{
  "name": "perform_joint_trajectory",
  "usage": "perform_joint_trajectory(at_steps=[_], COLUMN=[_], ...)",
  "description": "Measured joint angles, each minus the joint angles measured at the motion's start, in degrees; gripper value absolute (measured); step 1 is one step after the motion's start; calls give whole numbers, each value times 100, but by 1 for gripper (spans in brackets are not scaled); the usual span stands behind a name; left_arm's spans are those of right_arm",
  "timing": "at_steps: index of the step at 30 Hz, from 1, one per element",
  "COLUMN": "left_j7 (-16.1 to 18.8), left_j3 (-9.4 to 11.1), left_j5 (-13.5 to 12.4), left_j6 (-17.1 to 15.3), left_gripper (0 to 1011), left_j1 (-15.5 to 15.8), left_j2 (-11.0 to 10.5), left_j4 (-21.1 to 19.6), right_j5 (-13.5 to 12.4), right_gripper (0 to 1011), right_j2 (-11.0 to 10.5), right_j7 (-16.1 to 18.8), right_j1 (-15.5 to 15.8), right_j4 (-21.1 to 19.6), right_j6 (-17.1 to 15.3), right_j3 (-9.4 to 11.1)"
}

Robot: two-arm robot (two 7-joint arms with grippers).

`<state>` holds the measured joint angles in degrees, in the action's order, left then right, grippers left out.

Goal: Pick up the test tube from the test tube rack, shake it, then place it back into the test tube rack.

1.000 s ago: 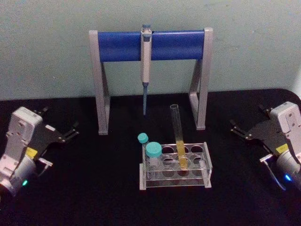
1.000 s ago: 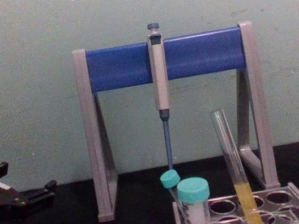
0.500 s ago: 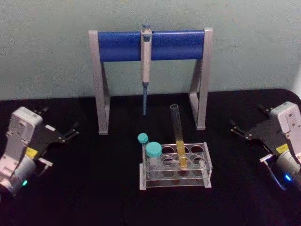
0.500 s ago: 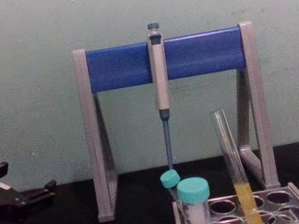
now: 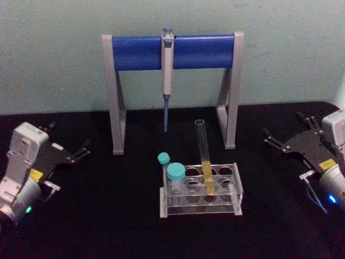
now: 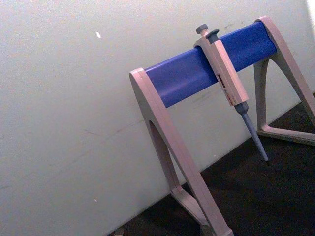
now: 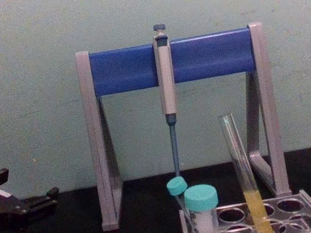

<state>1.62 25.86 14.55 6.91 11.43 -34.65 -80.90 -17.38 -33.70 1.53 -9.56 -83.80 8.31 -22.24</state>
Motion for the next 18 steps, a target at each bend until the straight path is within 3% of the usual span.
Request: perform_joint_trajectory(at_steps=[10,18], left_j7=[0,0], left_j3=[0,0], left_j5=[0,0], left_j6=[0,0], left_gripper=[1001,1001], left_j1=[0,0], left_j2=[0,0], left_j4=[0,0], right_j5=[-262,-404], right_gripper=[1000,1000], right_j2=[-117,-165], right_j7=[717,1468], right_j1=[186,190], right_j4=[-568,-802], right_j6=[163,138], right_j3=[89,-58])
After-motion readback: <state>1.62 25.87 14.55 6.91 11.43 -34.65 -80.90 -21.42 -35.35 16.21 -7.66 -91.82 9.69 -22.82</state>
